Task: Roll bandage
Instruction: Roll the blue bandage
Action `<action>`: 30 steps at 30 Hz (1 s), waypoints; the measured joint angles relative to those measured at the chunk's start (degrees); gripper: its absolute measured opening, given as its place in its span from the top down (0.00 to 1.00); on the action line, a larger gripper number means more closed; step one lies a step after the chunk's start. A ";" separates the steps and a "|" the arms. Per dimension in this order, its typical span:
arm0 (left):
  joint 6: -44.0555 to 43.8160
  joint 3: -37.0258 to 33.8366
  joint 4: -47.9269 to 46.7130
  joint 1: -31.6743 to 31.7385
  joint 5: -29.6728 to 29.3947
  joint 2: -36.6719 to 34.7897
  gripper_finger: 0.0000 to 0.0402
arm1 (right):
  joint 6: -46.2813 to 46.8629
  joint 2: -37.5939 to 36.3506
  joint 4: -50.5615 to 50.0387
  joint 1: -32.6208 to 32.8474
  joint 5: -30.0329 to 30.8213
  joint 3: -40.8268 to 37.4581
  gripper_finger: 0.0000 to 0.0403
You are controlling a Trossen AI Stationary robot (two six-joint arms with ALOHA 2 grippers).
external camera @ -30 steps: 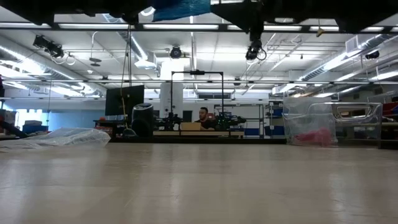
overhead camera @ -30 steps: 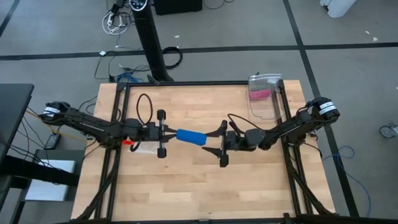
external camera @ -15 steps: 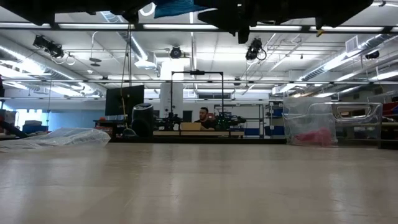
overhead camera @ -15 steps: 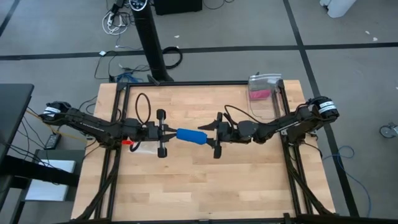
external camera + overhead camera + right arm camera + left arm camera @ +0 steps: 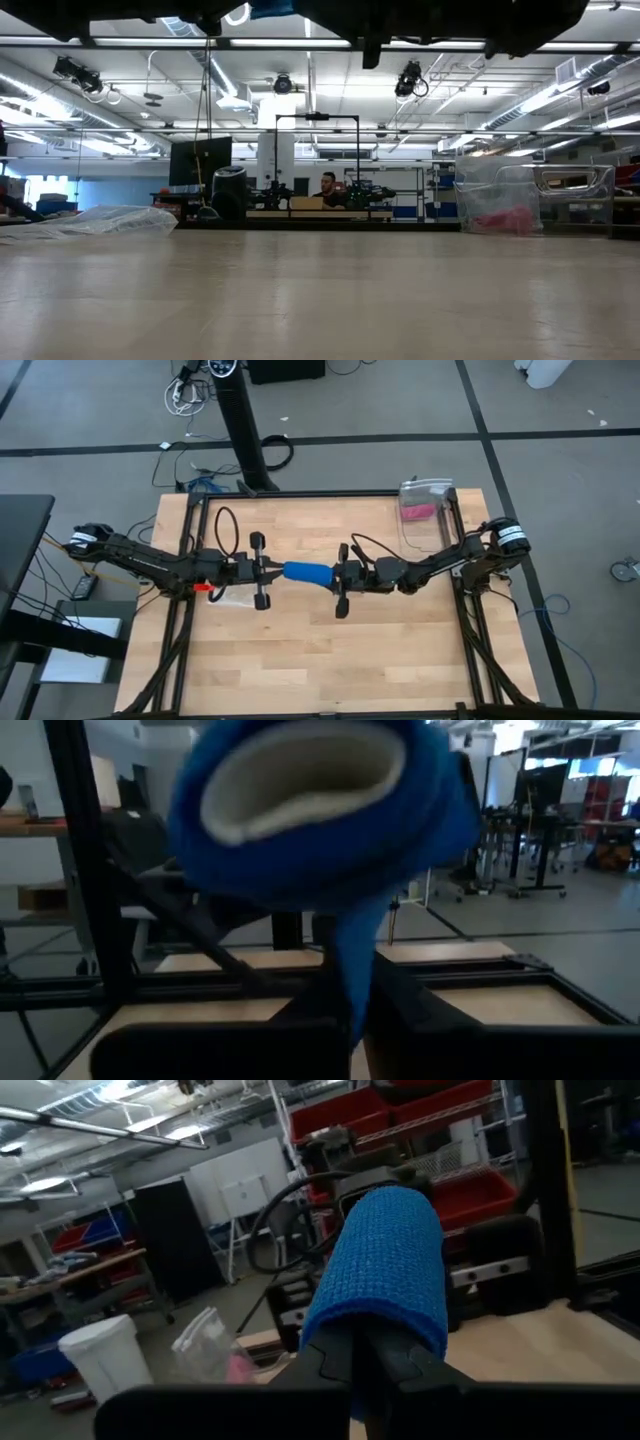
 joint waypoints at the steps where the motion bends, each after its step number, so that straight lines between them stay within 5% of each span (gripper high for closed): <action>1: 0.66 0.00 0.11 0.00 -0.64 0.00 0.99 | 0.00 -0.03 -0.11 0.23 0.00 0.00 0.99; 11: 6.21 0.00 1.22 -0.07 -9.30 0.50 0.99 | 1.34 -0.13 -0.70 2.12 0.24 -0.02 1.00; 20: 9.48 0.02 5.56 -0.13 -13.73 9.61 0.99 | 2.88 -0.15 -0.41 1.84 1.50 0.28 0.99; 30: 10.87 0.00 5.84 -2.35 -15.32 11.93 0.99 | 5.57 -0.15 0.48 2.13 7.30 0.33 0.90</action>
